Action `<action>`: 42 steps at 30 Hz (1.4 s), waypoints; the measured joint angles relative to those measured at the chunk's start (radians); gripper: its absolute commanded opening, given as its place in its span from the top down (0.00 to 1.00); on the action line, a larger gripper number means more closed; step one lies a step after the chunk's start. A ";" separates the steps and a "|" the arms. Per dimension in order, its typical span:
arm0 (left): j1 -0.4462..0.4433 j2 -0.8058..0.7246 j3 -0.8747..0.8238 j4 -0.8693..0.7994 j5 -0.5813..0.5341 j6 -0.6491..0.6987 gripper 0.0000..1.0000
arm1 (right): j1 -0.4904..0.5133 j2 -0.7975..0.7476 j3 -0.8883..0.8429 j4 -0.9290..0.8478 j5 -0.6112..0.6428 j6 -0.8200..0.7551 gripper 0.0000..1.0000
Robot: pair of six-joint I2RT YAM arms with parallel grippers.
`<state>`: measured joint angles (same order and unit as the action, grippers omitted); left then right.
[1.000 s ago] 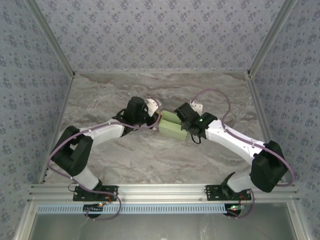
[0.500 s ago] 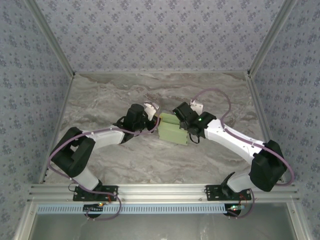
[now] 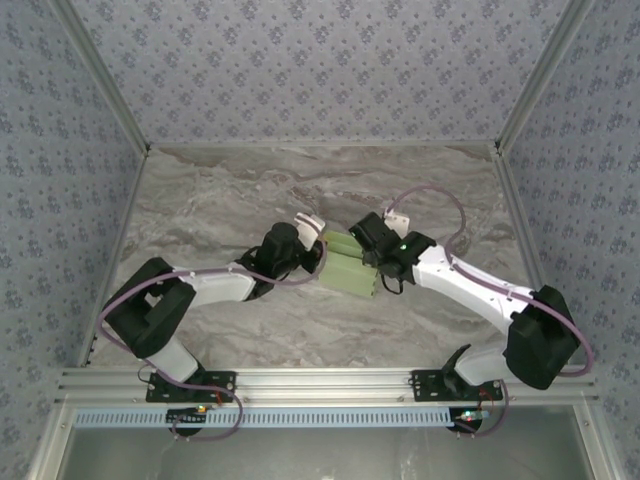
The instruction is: Fold the paper box
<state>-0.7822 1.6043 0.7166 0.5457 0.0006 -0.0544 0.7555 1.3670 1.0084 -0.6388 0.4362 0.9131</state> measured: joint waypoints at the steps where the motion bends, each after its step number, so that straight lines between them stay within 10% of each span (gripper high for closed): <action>1: -0.009 0.000 -0.002 0.006 -0.014 0.005 1.00 | 0.002 -0.009 -0.005 0.002 -0.004 0.004 0.67; 10: -0.061 0.000 -0.016 0.042 -0.058 0.043 1.00 | -0.005 -0.172 -0.090 0.086 -0.033 -0.128 0.31; 19: -0.076 0.000 -0.016 0.042 -0.069 0.066 1.00 | -0.153 -0.417 -0.222 0.254 -0.356 -0.660 0.00; 29: -0.078 0.000 -0.016 0.042 -0.076 0.073 1.00 | -0.328 -0.293 -0.212 0.193 -0.790 -1.181 0.00; 42: -0.079 0.000 -0.016 0.042 -0.076 0.087 1.00 | -0.229 -0.066 -0.067 0.071 -0.845 -1.493 0.00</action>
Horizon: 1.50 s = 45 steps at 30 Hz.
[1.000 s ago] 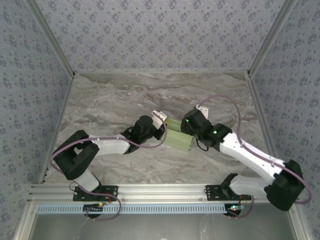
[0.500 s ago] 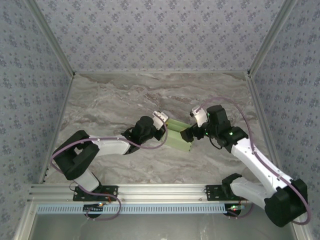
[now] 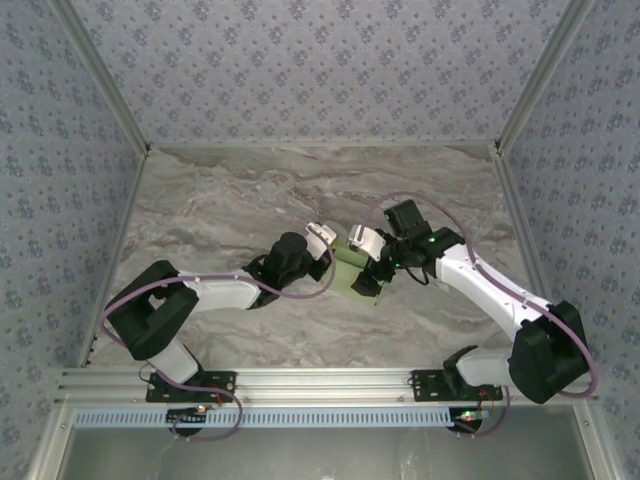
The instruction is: Fold the paper box
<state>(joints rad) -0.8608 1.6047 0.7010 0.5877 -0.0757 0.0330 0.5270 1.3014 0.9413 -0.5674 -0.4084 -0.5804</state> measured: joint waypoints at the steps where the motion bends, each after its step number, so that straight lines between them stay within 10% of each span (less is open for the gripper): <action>1: 0.000 0.000 0.000 0.000 0.000 0.001 1.00 | 0.003 0.006 0.000 -0.002 0.000 -0.005 0.00; 14: -0.005 0.000 0.000 0.000 -0.001 0.000 1.00 | 0.054 0.106 0.000 0.011 0.126 -0.010 0.01; 31: -0.005 -0.014 -0.008 0.014 -0.003 -0.019 0.99 | 0.074 0.148 0.023 0.033 0.207 -0.011 0.38; 36: -0.006 -0.062 -0.052 0.015 0.027 -0.039 0.64 | 0.085 0.148 0.024 0.033 0.214 -0.042 0.42; 45: -0.005 -0.226 -0.160 0.009 0.121 -0.126 0.47 | 0.105 0.148 0.026 0.025 0.207 -0.130 0.46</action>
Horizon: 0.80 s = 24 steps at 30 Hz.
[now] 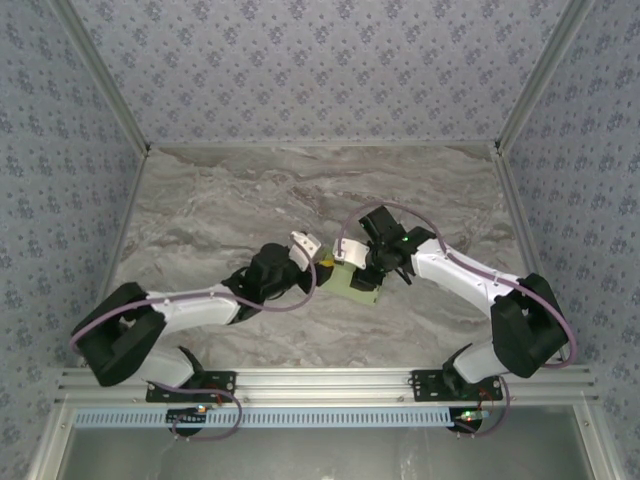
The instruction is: Fold the paper box
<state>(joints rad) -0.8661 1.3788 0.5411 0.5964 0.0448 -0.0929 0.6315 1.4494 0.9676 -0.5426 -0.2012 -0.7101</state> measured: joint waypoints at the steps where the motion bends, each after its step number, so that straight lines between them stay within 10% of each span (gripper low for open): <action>1: 0.001 -0.032 -0.008 -0.003 0.007 -0.008 0.45 | 0.003 0.000 0.000 -0.001 0.000 -0.010 0.46; 11: 0.056 -0.362 -0.113 -0.115 -0.019 -0.119 0.16 | 0.031 0.000 0.007 -0.003 0.005 -0.120 0.46; 24: 0.120 -0.359 -0.116 -0.266 -0.003 -0.223 0.46 | 0.045 0.000 0.007 0.021 0.030 -0.227 0.45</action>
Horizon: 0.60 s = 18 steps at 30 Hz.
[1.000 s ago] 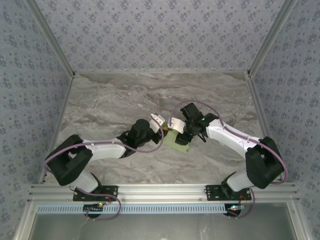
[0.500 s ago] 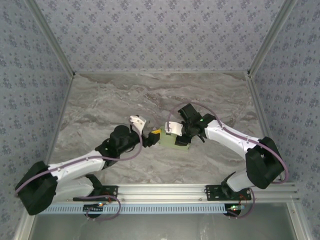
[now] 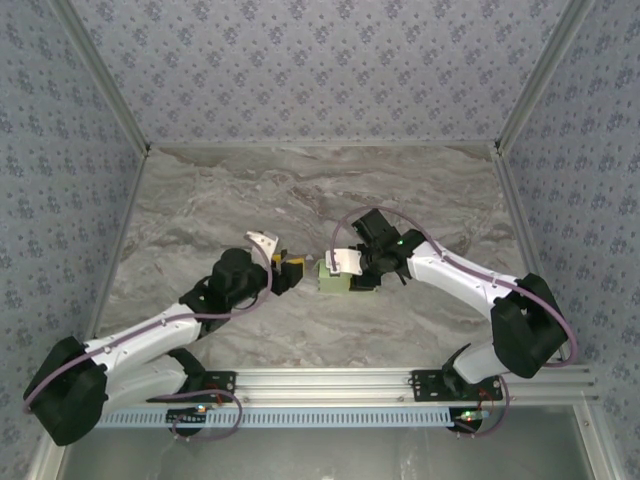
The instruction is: Fold the paper box
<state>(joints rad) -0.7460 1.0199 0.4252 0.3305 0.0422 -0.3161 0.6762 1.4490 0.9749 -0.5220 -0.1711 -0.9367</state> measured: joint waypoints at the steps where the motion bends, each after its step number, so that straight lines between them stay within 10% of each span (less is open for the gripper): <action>1: 0.000 0.004 0.000 -0.006 -0.019 -0.014 0.51 | -0.002 0.000 0.000 0.000 -0.001 -0.004 0.45; 18: 0.057 0.283 0.087 0.021 0.128 -0.051 0.48 | -0.031 0.000 0.000 -0.021 -0.119 -0.059 0.44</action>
<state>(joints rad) -0.6891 1.3029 0.5117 0.3515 0.1703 -0.3668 0.6449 1.4494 0.9749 -0.5426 -0.2897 -0.9958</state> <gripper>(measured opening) 0.505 0.559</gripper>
